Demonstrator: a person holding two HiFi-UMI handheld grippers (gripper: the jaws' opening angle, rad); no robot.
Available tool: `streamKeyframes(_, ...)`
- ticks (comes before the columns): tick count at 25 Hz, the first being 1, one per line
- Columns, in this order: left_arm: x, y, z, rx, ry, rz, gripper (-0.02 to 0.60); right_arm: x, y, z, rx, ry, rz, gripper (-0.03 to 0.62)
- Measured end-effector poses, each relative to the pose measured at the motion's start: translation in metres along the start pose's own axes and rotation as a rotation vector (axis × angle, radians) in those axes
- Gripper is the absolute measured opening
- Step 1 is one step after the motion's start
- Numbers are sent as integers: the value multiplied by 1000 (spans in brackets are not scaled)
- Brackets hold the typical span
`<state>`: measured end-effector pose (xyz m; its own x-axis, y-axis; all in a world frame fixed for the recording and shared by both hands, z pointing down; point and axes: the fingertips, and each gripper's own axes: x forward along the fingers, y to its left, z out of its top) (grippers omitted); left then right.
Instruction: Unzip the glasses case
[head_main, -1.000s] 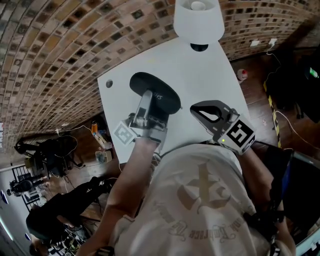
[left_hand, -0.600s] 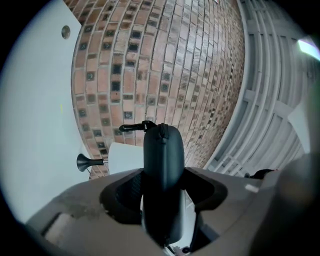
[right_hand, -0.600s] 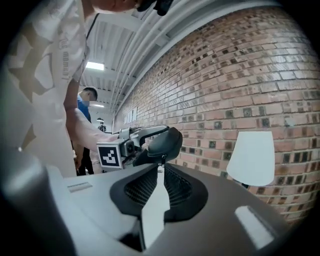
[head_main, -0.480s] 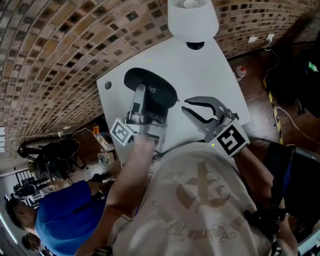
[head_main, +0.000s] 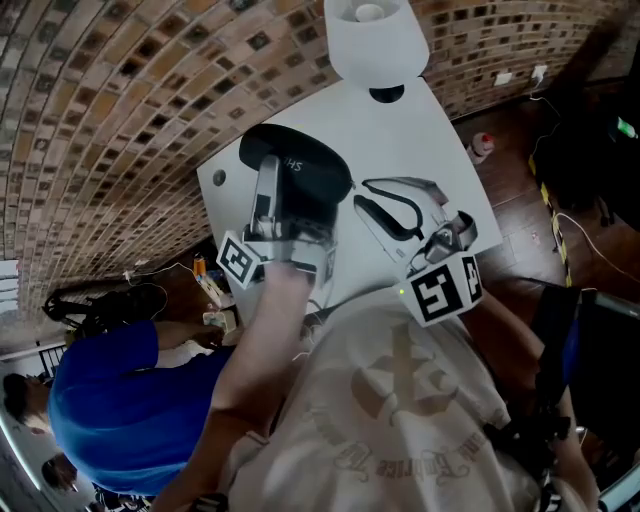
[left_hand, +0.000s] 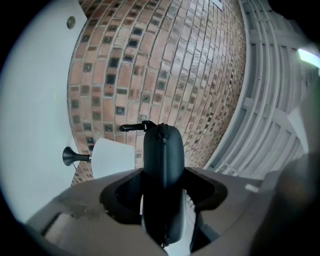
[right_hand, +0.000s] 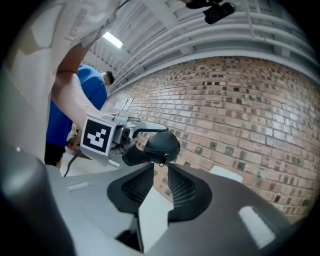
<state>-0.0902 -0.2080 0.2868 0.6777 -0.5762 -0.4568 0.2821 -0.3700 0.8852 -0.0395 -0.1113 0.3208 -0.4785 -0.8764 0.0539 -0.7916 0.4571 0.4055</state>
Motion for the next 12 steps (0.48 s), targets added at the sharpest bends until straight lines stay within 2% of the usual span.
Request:
streamKeyframes(6, 31, -33, 0, 69, 7, -46, 262, 5, -29, 30, -86, -65, -132, 92)
streamKeyframes(12, 39, -40, 0, 77, 18, -48, 262, 7, -38, 36, -115, -67, -175, 61)
